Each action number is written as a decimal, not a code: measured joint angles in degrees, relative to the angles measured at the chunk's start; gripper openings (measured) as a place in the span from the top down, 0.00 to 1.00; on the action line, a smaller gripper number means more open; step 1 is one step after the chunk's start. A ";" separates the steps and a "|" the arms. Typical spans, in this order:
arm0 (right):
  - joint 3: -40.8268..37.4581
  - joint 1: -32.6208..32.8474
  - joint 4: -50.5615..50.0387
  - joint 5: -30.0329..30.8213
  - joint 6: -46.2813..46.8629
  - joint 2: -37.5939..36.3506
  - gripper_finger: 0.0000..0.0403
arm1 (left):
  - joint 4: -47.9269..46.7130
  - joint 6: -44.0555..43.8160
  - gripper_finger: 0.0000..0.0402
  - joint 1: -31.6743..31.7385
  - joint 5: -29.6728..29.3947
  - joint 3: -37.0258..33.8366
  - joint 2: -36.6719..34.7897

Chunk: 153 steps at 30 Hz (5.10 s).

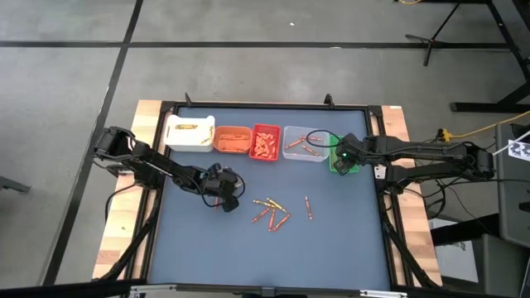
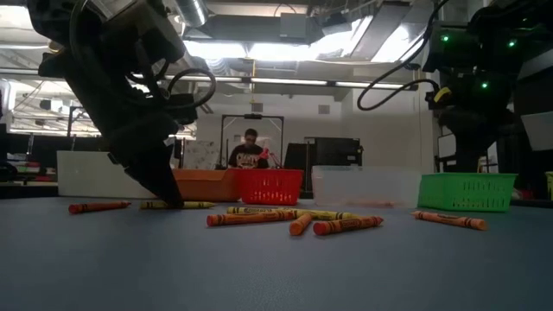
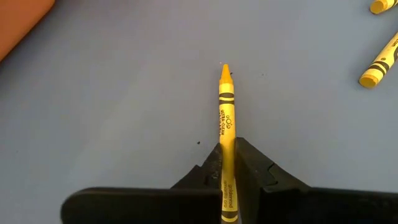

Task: Sort crayons

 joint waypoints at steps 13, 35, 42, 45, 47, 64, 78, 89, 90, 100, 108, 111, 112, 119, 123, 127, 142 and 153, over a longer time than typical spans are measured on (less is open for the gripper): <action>0.00 0.00 0.00 -1.07 0.00 0.00 0.64 | -0.05 0.48 0.99 2.01 -0.06 0.00 -4.55; 0.00 0.02 -0.02 -1.11 0.00 -0.02 0.64 | -1.45 16.98 0.99 18.86 -1.37 0.00 -32.41; 0.00 0.02 0.00 -1.09 0.00 0.00 0.64 | -5.95 19.81 0.99 23.48 -5.18 0.01 -39.10; 0.00 0.02 0.00 -1.10 0.00 0.00 0.64 | -9.98 19.96 0.99 25.30 -7.52 0.02 -41.35; 0.00 0.02 0.00 -1.09 0.00 0.00 0.64 | -13.74 19.93 0.99 26.51 -9.29 0.02 -42.43; 0.00 0.02 0.43 -1.09 0.00 0.00 0.64 | -35.15 14.95 0.99 34.94 -14.10 0.02 -42.72; 0.00 0.02 2.97 -1.09 0.00 0.00 0.64 | -34.76 11.94 0.99 40.60 -14.05 0.02 -33.34; 0.00 0.02 2.97 -1.09 0.00 0.00 0.64 | -31.73 12.00 0.99 44.51 -14.03 0.02 -23.80; 0.00 0.02 2.95 -1.09 0.00 0.00 0.64 | -31.62 12.00 0.99 44.77 -14.03 0.02 -23.21; 0.00 0.02 2.96 -1.09 0.00 0.00 0.64 | -30.98 12.02 0.99 45.53 -14.12 0.02 -21.05; 0.00 0.02 2.95 -1.09 0.00 0.00 0.64 | -30.98 12.00 0.85 45.53 -14.35 0.02 -21.05; 0.00 0.02 2.95 -1.09 0.00 0.00 0.64 | -30.99 11.98 0.79 45.53 -14.45 0.02 -21.05; 0.00 0.02 2.95 -1.09 0.00 0.00 0.64 | -30.99 11.98 0.78 45.53 -14.45 0.02 -21.05; 0.00 0.02 2.83 -1.09 -0.02 -0.02 0.64 | -30.99 11.96 0.71 45.53 -14.45 0.02 -21.05; 0.02 0.02 2.25 -1.27 -1.50 -0.04 0.64 | -30.99 11.93 0.71 45.53 -14.45 0.02 -21.05; 2.57 0.02 0.19 -3.07 -1.74 -0.06 0.64 | -31.01 11.91 0.72 45.53 -14.45 0.02 -21.05; 9.53 9.98 11.41 -15.68 -1.07 0.38 0.64 | -31.01 11.80 0.71 45.53 -14.47 0.02 -21.05; 9.55 25.67 16.31 -13.87 2.04 3.33 0.64 | -31.06 10.53 0.71 45.53 -14.48 0.02 -21.03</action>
